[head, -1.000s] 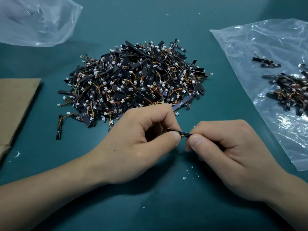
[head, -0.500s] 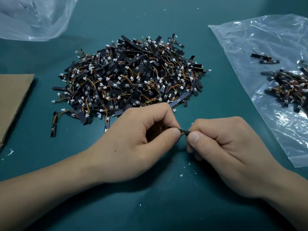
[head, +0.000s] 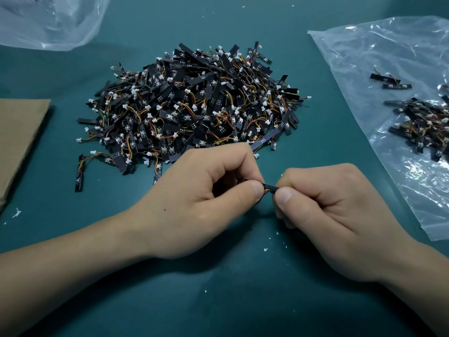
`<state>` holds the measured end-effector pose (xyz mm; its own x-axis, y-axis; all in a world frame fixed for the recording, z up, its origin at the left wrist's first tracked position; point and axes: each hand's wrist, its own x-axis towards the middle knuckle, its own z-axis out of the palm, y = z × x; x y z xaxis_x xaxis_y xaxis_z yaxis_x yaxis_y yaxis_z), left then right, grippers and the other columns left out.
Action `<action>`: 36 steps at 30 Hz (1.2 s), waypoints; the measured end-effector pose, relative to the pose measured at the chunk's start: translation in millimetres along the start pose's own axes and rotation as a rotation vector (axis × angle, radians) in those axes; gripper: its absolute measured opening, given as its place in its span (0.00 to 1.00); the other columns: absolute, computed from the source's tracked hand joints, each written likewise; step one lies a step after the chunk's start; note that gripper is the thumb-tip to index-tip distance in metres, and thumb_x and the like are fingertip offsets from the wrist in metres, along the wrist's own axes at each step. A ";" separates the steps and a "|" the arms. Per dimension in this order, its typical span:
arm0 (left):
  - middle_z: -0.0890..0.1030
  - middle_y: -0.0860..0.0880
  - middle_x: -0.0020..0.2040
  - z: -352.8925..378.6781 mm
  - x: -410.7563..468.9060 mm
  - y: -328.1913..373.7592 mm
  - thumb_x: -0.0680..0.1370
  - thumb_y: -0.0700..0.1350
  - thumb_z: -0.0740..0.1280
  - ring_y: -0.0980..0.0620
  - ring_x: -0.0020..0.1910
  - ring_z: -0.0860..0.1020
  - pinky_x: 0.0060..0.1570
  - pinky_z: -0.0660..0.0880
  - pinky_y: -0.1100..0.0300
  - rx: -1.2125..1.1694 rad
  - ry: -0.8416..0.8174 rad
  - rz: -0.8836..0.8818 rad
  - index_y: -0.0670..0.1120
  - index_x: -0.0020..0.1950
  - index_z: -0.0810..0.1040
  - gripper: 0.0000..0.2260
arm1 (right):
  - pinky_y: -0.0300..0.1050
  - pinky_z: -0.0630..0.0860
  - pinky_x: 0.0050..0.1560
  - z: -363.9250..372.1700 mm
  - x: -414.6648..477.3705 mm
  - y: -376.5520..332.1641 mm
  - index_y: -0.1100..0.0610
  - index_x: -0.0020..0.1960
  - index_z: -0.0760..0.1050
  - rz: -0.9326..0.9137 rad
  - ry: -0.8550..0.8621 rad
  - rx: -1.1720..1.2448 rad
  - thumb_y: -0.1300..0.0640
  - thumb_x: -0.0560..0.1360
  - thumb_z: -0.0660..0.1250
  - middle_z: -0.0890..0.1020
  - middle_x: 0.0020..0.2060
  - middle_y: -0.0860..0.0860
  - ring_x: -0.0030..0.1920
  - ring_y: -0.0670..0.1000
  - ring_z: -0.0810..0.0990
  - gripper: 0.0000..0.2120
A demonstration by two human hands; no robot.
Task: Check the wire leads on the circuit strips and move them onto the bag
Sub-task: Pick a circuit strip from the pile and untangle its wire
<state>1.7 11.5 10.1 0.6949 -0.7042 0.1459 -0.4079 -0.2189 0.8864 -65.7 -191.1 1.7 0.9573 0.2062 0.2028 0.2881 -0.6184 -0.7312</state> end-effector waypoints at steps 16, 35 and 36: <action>0.75 0.50 0.33 -0.3 -0.2 1.5 0.78 0.41 0.66 0.51 0.31 0.71 0.32 0.69 0.58 -0.038 -0.015 -0.019 0.45 0.41 0.76 0.06 | 0.51 0.71 0.34 0.2 -1.2 1.1 0.52 0.38 0.75 -0.019 -0.019 -0.035 0.49 0.81 0.57 0.76 0.29 0.50 0.30 0.51 0.75 0.16; 0.73 0.52 0.32 -1.0 -0.3 -1.3 0.78 0.41 0.65 0.57 0.31 0.69 0.34 0.66 0.65 0.038 -0.026 0.010 0.46 0.40 0.75 0.07 | 0.51 0.71 0.33 0.2 0.2 1.2 0.55 0.37 0.77 -0.043 -0.048 -0.087 0.48 0.81 0.59 0.75 0.27 0.50 0.30 0.50 0.74 0.18; 0.73 0.52 0.32 -0.7 -0.4 -1.5 0.78 0.42 0.65 0.57 0.31 0.69 0.33 0.66 0.66 0.040 -0.031 0.006 0.47 0.40 0.75 0.07 | 0.50 0.70 0.33 0.1 0.3 0.9 0.55 0.36 0.77 -0.045 -0.050 -0.081 0.48 0.80 0.59 0.74 0.27 0.50 0.29 0.50 0.73 0.18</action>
<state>2.5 12.6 9.0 0.6735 -0.7263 0.1371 -0.4362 -0.2409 0.8670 -65.2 -191.6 1.1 0.9415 0.2711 0.2003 0.3337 -0.6662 -0.6670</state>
